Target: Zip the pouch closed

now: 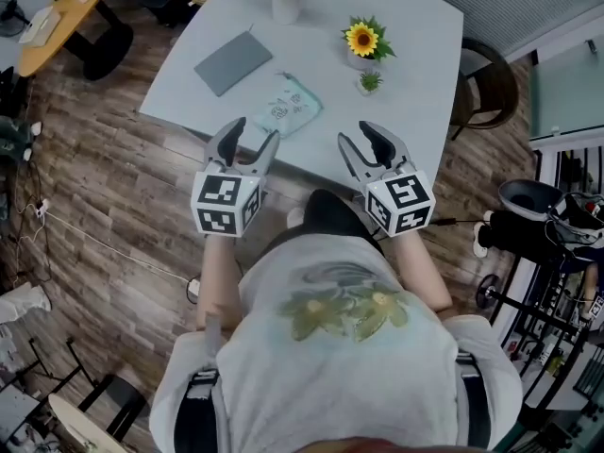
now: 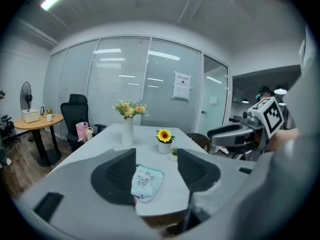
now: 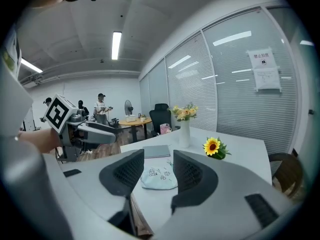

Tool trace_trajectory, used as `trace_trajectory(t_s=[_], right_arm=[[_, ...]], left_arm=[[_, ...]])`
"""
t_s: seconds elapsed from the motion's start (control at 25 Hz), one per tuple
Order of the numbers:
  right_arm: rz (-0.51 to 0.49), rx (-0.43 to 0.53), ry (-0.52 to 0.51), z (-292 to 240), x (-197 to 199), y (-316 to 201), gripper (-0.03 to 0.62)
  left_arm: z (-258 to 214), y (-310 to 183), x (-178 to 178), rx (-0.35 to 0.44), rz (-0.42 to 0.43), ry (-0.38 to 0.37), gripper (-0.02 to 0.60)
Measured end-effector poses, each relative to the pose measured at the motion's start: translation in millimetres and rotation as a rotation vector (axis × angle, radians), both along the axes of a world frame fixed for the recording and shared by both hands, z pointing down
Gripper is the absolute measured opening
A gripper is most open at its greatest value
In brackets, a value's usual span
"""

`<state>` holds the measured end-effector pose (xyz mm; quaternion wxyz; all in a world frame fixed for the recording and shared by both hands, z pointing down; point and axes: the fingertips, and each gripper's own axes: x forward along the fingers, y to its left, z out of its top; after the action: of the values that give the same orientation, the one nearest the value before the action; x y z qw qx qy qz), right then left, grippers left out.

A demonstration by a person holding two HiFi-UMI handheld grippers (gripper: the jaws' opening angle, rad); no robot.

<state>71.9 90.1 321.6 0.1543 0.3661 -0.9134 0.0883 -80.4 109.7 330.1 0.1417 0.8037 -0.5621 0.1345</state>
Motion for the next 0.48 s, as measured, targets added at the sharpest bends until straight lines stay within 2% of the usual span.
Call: trace_trajectory(t_s=[0.16,0.32,0.48], right_arm=[[-0.004,-0.003,0.012,3.9,4.9,-18.2,0.176],[-0.014,0.005,0.002,3.6,-9.8,-44.4,0.176],[-0.006,0.003,-0.011,9.3,-17.7,-75.0,0.176]], left_arm=[[4.1,-14.4,-0.3,-0.008,-0.005,-0.010,0.241],[8.5,-40.7,-16.7,-0.012,-0.015,-0.010,0.241],[17.8,-72.9,-22.0,-0.033,0.012,-0.037,0.241]])
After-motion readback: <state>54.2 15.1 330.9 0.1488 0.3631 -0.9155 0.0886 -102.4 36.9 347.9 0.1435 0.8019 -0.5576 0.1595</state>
